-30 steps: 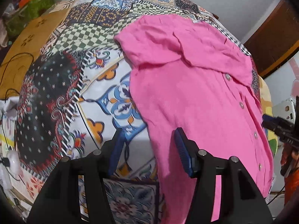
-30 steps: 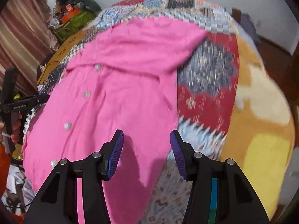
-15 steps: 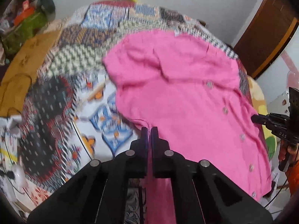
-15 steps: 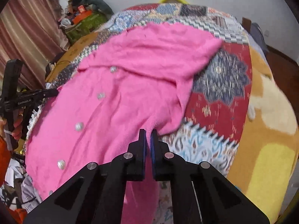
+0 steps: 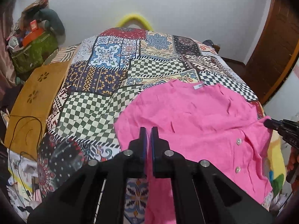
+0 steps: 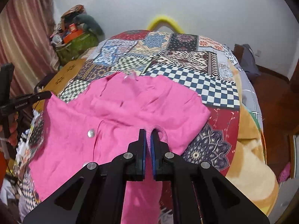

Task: Fold small clothes
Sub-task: 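Grasp the cardigan hem with both grippers and lift it toward the collar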

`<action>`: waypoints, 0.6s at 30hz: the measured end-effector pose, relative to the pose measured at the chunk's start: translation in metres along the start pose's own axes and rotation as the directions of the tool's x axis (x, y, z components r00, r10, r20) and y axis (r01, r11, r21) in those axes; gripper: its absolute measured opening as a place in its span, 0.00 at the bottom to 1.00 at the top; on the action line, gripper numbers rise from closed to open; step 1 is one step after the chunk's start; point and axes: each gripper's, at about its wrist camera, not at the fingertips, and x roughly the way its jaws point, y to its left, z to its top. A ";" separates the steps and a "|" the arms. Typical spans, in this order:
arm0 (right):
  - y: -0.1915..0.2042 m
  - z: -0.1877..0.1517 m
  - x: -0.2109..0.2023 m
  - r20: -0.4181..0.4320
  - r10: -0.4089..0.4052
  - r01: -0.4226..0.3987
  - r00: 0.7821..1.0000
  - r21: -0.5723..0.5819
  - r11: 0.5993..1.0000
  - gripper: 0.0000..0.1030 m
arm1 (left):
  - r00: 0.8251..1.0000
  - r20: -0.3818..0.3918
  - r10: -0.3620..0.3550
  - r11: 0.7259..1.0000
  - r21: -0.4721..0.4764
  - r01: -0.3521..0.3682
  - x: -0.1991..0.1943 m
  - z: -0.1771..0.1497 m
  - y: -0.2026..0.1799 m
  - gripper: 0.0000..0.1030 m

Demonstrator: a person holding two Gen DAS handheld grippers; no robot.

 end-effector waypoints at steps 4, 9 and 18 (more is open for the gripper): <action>-0.001 -0.004 -0.001 -0.037 -0.019 0.018 0.999 -0.004 1.000 0.22 | 0.999 -0.042 -0.009 1.000 -0.005 0.009 0.003 -0.006 0.002 0.30; 0.002 -0.026 -0.015 -0.068 -0.013 0.012 0.998 -0.021 1.000 0.31 | 0.995 -0.092 -0.031 0.999 -0.011 0.030 -0.010 -0.036 0.006 0.39; 0.006 -0.088 -0.037 -0.146 0.003 -0.003 0.989 0.005 1.000 0.32 | 0.978 -0.205 -0.050 0.999 -0.026 0.045 -0.035 -0.113 0.017 0.46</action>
